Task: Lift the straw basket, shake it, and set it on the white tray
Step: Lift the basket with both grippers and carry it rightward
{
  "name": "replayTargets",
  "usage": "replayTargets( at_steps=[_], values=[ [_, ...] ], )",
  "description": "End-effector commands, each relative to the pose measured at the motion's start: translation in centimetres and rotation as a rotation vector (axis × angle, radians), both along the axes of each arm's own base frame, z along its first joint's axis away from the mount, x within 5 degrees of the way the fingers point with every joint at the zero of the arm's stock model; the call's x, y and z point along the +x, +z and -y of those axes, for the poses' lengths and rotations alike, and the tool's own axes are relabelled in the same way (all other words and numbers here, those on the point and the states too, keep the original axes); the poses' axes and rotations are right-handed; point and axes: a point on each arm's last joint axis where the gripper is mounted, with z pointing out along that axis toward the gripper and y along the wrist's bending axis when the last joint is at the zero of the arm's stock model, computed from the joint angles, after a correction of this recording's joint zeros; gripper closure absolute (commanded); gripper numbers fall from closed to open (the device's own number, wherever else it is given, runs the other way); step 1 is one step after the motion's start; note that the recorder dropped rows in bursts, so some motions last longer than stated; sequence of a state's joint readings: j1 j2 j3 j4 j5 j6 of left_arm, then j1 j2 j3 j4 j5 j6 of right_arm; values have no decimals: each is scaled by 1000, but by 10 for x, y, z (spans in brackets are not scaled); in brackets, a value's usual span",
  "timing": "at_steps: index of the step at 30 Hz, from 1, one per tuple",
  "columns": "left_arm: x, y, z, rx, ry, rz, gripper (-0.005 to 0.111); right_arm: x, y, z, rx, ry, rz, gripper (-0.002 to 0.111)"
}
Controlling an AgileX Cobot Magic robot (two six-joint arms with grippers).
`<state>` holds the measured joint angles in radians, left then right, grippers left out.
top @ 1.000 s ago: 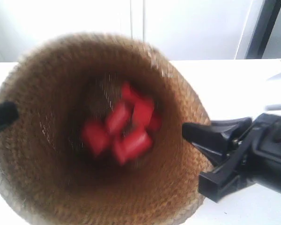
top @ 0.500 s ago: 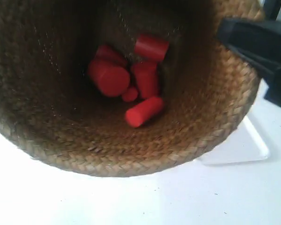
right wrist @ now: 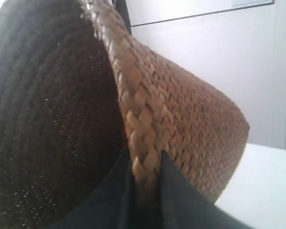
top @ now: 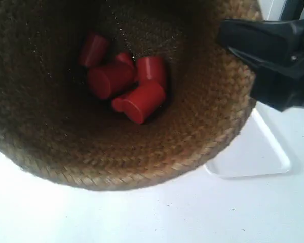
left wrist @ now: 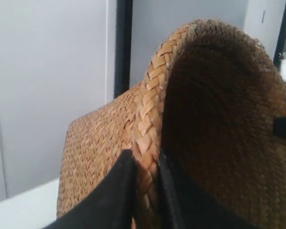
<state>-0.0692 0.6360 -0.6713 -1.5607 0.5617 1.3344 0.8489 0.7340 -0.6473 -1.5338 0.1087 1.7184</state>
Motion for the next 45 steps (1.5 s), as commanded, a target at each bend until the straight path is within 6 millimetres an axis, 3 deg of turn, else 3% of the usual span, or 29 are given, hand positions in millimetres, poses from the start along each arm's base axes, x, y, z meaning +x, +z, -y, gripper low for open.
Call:
replayTargets(
  at_steps=[1,3,4,7,9,11,13,15,17,19,23,25,27,31,33,35,38,40,41,43,45],
  values=[
    [17,-68,-4,16,72,-225,107,16,-75,-6,-179,-101,-197,108],
    [26,-81,-6,15,108,-198,107,24,-88,-8,-229,-148,-221,108],
    [27,-77,-3,26,77,-172,107,25,-81,-9,-220,-149,-203,108],
    [18,-29,6,-51,-78,-47,107,17,-32,-16,-126,-29,-71,108],
    [5,2,8,-15,-121,1,107,6,2,-8,-44,11,28,108],
    [-2,11,6,45,-85,-17,107,-1,12,2,-1,-5,61,108],
    [0,-11,4,82,-51,-137,107,0,-9,5,-12,-37,-10,108],
    [6,-43,2,66,-28,-223,107,6,-46,1,-88,-61,-117,108],
    [15,-67,-1,16,30,-233,107,13,-72,0,-154,-114,-188,108],
    [16,-62,-1,-46,24,-171,107,17,-65,-1,-149,-139,-175,108],
    [-3,-10,9,-66,-158,4,107,-4,0,0,-11,34,19,108],
    [-12,3,8,-18,-147,26,107,-14,17,10,42,42,79,108],
    [-11,-8,4,29,-70,-39,107,-14,5,16,50,-5,36,108],
    [6,-73,-3,17,50,-231,107,3,-75,12,-114,-121,-197,108],
    [11,-80,-4,-19,75,-222,107,10,-93,12,-170,-184,-252,108],
    [9,-62,0,-57,3,-138,107,12,-83,8,-163,-173,-224,108],
    [-7,-5,8,-54,-145,-1,107,-1,-25,-1,-39,11,-63,108],
    [-16,15,7,34,-121,4,107,-14,8,4,39,87,36,108],
    [-18,19,5,64,-91,-18,107,-16,12,7,55,82,51,108],
    [-17,8,3,96,-60,-84,107,-12,-2,11,43,23,2,108],
    [-10,-21,2,98,-45,-181,107,-2,-46,7,-54,-43,-124,108]
  ],
)
